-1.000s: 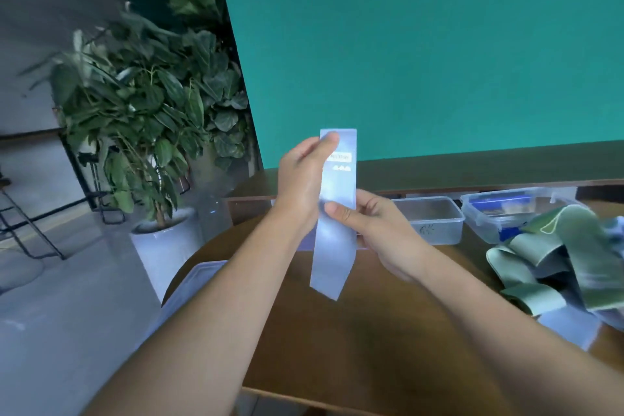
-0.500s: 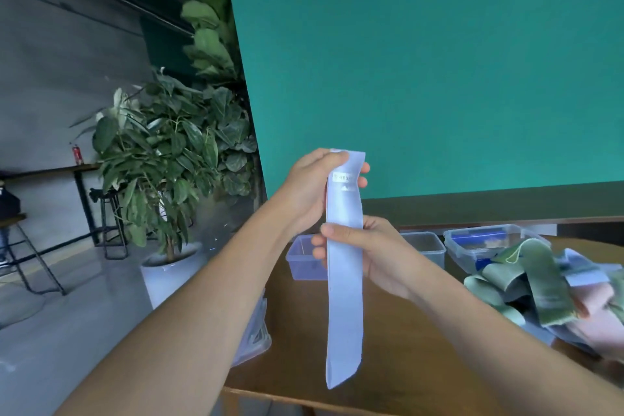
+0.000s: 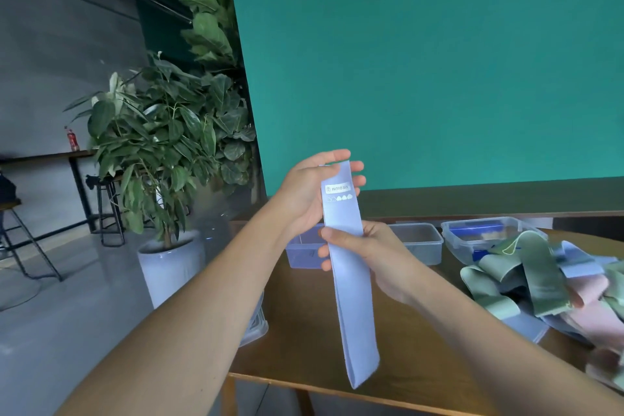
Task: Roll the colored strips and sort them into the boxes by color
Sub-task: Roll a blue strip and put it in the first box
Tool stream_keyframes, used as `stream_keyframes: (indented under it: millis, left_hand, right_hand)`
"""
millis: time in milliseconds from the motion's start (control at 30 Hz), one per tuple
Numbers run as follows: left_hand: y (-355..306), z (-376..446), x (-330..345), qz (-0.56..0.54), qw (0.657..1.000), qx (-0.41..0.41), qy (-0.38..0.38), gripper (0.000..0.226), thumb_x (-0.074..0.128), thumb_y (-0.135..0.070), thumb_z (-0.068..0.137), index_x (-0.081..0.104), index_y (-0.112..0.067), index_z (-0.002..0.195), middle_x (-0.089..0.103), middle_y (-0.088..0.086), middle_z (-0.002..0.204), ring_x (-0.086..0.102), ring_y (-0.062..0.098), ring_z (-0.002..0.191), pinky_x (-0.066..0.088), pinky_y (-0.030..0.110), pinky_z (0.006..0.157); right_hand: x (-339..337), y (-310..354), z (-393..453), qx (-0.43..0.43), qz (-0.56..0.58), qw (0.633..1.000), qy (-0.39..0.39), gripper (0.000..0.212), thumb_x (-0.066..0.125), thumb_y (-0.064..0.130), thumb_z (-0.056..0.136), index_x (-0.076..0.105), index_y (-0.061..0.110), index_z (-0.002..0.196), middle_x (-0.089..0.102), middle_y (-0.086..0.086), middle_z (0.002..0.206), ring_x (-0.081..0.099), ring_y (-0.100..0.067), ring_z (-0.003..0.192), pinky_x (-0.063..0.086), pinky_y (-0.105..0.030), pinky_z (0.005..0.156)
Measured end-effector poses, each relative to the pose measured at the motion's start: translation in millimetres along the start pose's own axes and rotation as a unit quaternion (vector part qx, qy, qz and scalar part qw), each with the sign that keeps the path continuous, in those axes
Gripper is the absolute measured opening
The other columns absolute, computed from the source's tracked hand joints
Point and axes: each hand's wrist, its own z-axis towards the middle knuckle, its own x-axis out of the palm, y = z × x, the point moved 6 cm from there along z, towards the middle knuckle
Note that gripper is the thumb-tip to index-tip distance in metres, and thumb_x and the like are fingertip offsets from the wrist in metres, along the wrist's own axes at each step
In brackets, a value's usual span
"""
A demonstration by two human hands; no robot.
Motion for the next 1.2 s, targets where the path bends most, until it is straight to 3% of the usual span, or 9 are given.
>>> stream_keyframes:
  millis: [167,300,400,533,733,833,967,1067,1200]
  left_hand:
    - [10,6,-9,-0.074,0.997,-0.012,0.009,0.03,0.044,-0.001,0.1,0.055,-0.004,0.127,0.072,0.015,0.102,0.065,0.024,0.072,0.054,0.039,0.074]
    - [18,11,-18,-0.062,0.998,-0.01,0.013,0.028,0.043,-0.002,0.101,0.056,-0.005,0.126,0.072,0.014,0.103,0.067,0.025,0.076,0.055,0.039,0.075]
    - [29,17,-30,-0.045,0.999,-0.008,0.001,0.029,0.042,0.0,0.101,0.056,-0.005,0.126,0.073,0.014,0.104,0.068,0.026,0.079,0.055,0.04,0.078]
    - [50,26,-48,-0.015,0.999,-0.023,-0.021,0.03,0.042,0.001,0.102,0.057,-0.006,0.126,0.074,0.013,0.102,0.068,0.025,0.078,0.055,0.039,0.078]
    - [72,39,-67,0.011,0.998,-0.035,-0.051,0.028,0.043,0.0,0.103,0.061,-0.011,0.122,0.075,0.01,0.103,0.07,0.024,0.079,0.057,0.037,0.077]
    - [94,45,-75,0.041,0.995,-0.053,-0.068,0.03,0.041,-0.002,0.104,0.06,-0.011,0.125,0.074,0.009,0.106,0.073,0.023,0.083,0.056,0.035,0.076]
    - [134,56,-88,0.067,0.991,-0.076,-0.084,0.028,0.04,-0.005,0.107,0.055,-0.009,0.13,0.072,0.01,0.117,0.07,0.027,0.103,0.054,0.034,0.077]
    - [166,65,-102,0.108,0.985,-0.095,-0.1,0.024,0.041,-0.011,0.108,0.056,-0.01,0.127,0.073,0.005,0.119,0.063,0.028,0.111,0.046,0.036,0.083]
    - [193,72,-119,0.124,0.979,-0.112,-0.121,0.024,0.043,-0.01,0.107,0.057,-0.008,0.126,0.073,0.005,0.118,0.065,0.028,0.113,0.046,0.035,0.082]
  right_hand:
    - [2,-15,6,0.041,0.055,0.996,0.06,0.033,0.076,0.026,0.085,0.076,0.006,0.111,0.076,-0.017,0.105,0.073,-0.024,0.081,0.056,-0.028,0.072]
    - [5,-32,17,0.068,0.063,0.994,0.065,0.043,0.081,0.027,0.084,0.07,0.0,0.116,0.068,-0.011,0.085,0.063,-0.019,0.07,0.053,-0.033,0.075]
    - [4,-46,26,0.089,0.057,0.993,0.048,0.046,0.08,0.026,0.085,0.067,-0.003,0.119,0.064,-0.009,0.081,0.06,-0.017,0.067,0.053,-0.033,0.071]
    - [4,-67,30,0.126,0.063,0.986,0.088,0.038,0.079,0.027,0.087,0.07,0.003,0.116,0.069,-0.013,0.095,0.068,-0.021,0.081,0.056,-0.037,0.08]
    - [1,-97,19,0.164,0.073,0.973,0.143,0.048,0.077,0.028,0.087,0.062,0.002,0.124,0.069,-0.018,0.108,0.071,-0.029,0.097,0.057,-0.047,0.092]
    - [-8,-115,12,0.191,0.084,0.97,0.128,0.052,0.078,0.03,0.086,0.06,0.003,0.127,0.068,-0.02,0.113,0.071,-0.032,0.103,0.056,-0.05,0.094]
    - [-26,-138,4,0.218,0.112,0.963,0.109,0.063,0.078,0.031,0.085,0.05,0.008,0.136,0.067,-0.021,0.116,0.067,-0.035,0.107,0.054,-0.051,0.099]
    - [-43,-153,4,0.236,0.091,0.965,0.07,0.055,0.075,0.029,0.089,0.053,0.008,0.134,0.064,-0.03,0.121,0.066,-0.037,0.108,0.055,-0.048,0.1]
    - [-63,-168,14,0.239,0.021,0.97,0.031,0.047,0.073,0.026,0.089,0.061,0.003,0.128,0.069,-0.026,0.112,0.071,-0.032,0.102,0.059,-0.046,0.089]
